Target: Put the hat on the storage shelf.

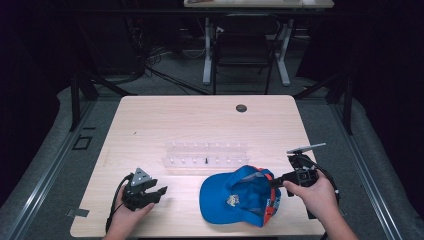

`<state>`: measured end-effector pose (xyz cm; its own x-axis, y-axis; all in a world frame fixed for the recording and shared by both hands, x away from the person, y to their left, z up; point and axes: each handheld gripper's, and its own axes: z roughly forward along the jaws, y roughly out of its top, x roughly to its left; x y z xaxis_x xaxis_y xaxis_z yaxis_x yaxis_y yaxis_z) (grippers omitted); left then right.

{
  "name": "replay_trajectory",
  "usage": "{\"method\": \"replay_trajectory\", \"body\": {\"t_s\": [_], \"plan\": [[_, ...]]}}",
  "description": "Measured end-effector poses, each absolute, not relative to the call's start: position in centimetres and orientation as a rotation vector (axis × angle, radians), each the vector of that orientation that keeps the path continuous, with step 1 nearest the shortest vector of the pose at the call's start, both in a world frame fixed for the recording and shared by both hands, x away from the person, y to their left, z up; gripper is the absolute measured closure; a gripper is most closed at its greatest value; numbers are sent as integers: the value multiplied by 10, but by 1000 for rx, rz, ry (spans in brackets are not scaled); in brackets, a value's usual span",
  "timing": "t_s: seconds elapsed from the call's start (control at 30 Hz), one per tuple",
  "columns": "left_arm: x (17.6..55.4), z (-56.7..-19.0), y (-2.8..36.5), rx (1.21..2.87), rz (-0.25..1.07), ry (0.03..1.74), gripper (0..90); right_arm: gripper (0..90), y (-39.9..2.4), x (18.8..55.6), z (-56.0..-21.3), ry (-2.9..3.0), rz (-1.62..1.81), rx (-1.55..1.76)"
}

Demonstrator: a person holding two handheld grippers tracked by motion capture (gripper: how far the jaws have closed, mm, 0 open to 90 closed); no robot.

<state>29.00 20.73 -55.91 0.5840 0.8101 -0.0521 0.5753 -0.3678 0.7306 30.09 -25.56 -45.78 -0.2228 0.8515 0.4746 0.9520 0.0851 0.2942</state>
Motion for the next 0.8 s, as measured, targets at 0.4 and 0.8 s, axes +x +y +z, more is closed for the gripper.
{"method": "replay_trajectory", "body": {"t_s": [0.4,0.8], "plan": [[290,-559,206,2090,409,1095,503,775,-253,304,-447,-2180,-778,-1832],[288,-559,201,2102,405,1079,503,775,-250,306,-430,-2161,-794,-1793]]}}
